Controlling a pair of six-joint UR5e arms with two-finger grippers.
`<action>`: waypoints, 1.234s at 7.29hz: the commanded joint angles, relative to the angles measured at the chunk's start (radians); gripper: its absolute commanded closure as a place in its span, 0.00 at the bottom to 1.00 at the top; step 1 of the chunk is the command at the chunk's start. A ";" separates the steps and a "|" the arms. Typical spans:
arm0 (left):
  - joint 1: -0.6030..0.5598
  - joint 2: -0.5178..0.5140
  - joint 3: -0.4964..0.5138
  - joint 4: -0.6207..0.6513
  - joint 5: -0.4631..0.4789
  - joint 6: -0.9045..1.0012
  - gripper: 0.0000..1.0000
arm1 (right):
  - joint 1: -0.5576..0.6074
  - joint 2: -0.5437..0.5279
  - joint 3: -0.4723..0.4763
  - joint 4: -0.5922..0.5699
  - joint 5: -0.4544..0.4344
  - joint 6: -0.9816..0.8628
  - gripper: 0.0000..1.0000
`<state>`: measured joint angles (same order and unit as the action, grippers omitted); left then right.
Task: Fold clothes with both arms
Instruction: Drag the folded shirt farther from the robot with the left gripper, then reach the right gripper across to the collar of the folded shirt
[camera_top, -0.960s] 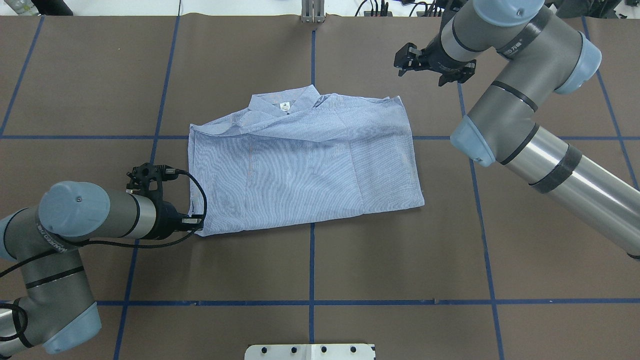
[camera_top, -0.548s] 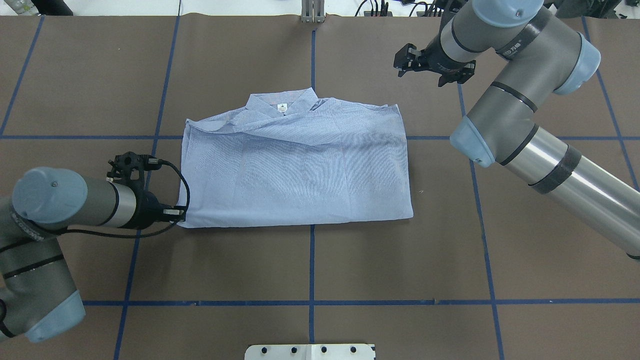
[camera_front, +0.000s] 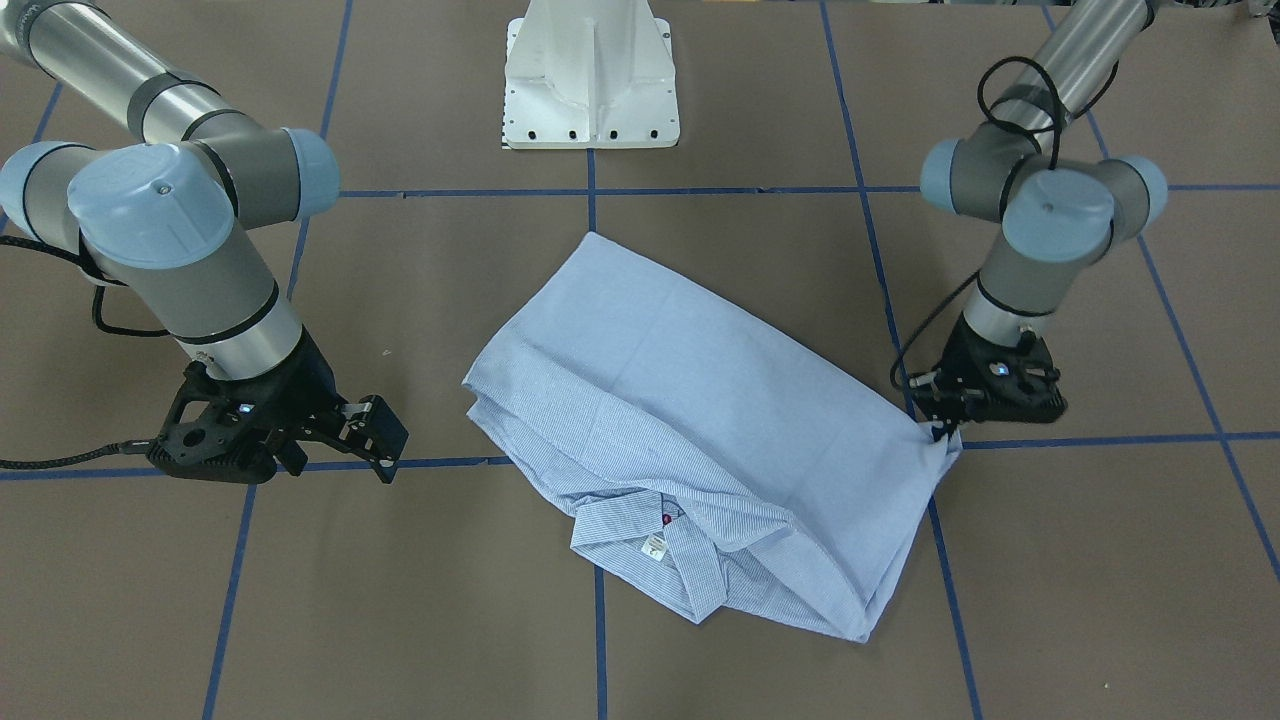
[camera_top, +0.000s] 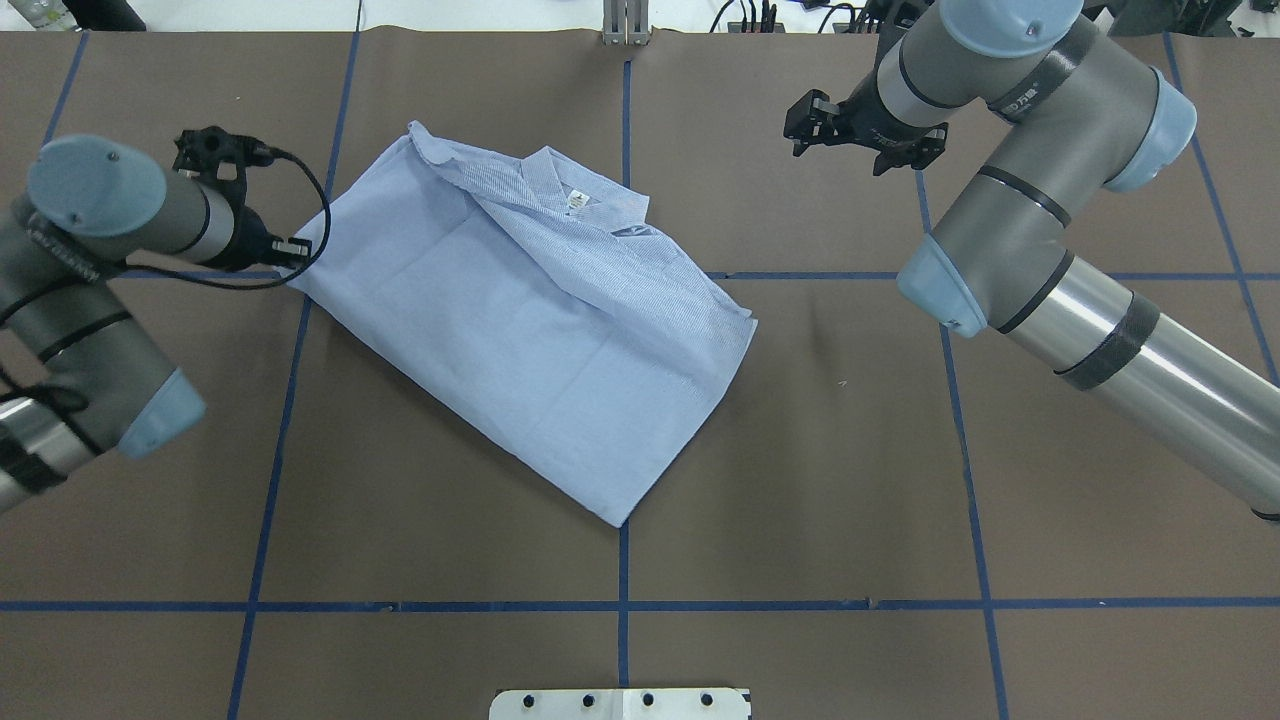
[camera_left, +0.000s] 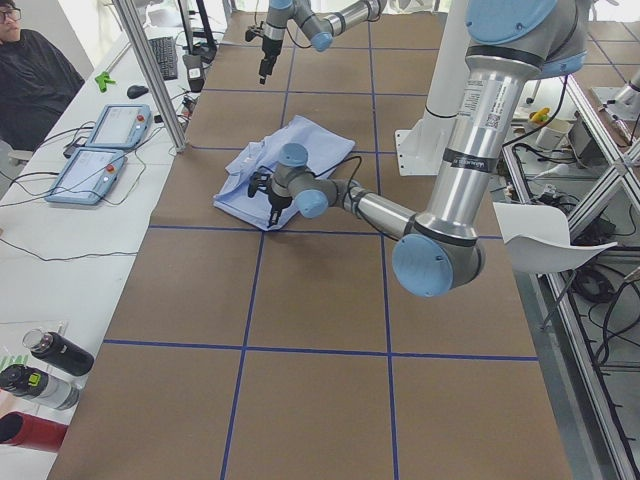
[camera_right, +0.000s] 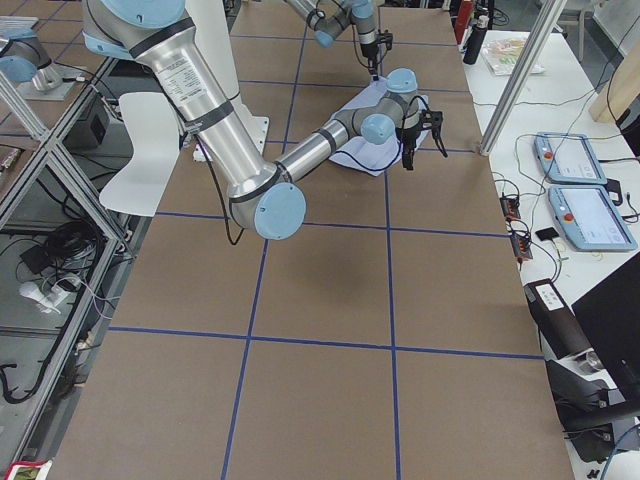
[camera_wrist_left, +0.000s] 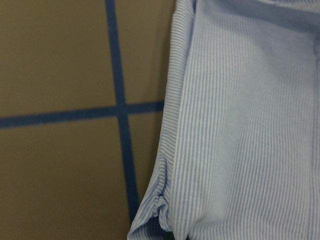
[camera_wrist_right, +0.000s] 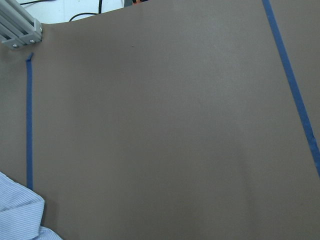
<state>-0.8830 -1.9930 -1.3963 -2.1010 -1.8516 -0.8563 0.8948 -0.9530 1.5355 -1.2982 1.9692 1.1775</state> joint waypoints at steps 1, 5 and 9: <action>-0.077 -0.253 0.335 -0.045 0.035 0.054 1.00 | 0.001 -0.001 0.011 0.000 0.008 -0.001 0.00; -0.114 -0.379 0.505 -0.175 0.025 0.081 0.01 | -0.013 -0.007 0.023 -0.004 0.008 0.004 0.00; -0.180 -0.194 0.241 -0.163 -0.221 0.163 0.00 | -0.117 0.158 -0.102 -0.013 -0.030 0.060 0.00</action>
<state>-1.0518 -2.2573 -1.0598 -2.2651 -2.0193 -0.7116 0.8171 -0.8528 1.4760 -1.3129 1.9557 1.2145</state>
